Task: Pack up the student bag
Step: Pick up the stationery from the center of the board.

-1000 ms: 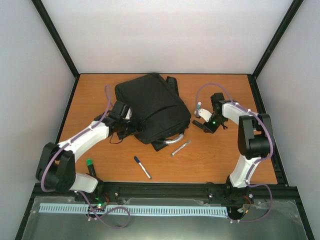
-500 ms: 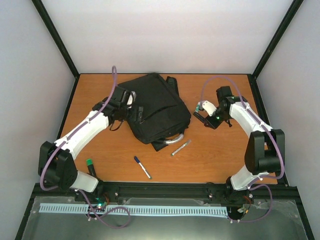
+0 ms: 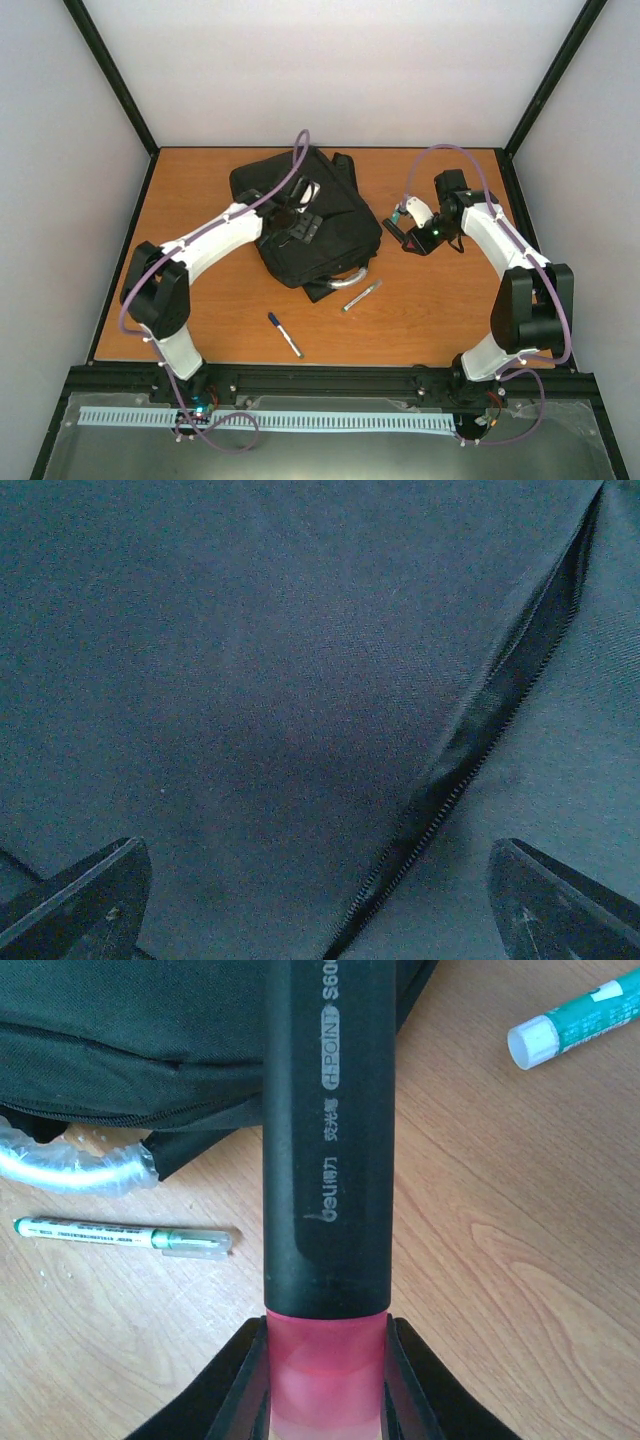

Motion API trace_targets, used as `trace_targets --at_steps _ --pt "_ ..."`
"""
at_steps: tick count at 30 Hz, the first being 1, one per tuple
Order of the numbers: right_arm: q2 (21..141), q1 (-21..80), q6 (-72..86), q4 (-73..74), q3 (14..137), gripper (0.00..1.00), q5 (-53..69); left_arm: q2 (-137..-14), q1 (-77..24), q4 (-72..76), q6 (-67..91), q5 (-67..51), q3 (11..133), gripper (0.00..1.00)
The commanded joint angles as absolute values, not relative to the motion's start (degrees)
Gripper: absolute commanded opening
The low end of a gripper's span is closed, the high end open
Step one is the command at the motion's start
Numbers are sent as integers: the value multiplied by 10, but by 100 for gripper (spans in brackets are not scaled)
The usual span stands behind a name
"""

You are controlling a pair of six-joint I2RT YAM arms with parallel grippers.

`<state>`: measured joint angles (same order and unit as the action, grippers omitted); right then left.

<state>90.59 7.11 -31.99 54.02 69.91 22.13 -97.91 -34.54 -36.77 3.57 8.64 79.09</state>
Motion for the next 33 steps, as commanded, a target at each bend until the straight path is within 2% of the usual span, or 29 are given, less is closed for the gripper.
trace_targets --at_steps 1,9,16,24,31,33 --pt "912 68 -304 538 701 3 241 -1003 -368 -350 -18 149 824 94" --pt "921 68 -298 542 702 3 263 -1059 -420 -343 -76 300 832 96" --pt "924 73 -291 545 705 3 273 -1049 -421 -313 -71 408 814 92" --pt "930 83 -288 562 724 3 285 -1046 -420 -311 -112 409 793 92" --pt "962 119 -265 591 788 3 300 -1034 -420 -334 -100 408 780 95" --pt "978 133 -256 596 804 3 308 -1033 -420 -353 -74 400 800 92"
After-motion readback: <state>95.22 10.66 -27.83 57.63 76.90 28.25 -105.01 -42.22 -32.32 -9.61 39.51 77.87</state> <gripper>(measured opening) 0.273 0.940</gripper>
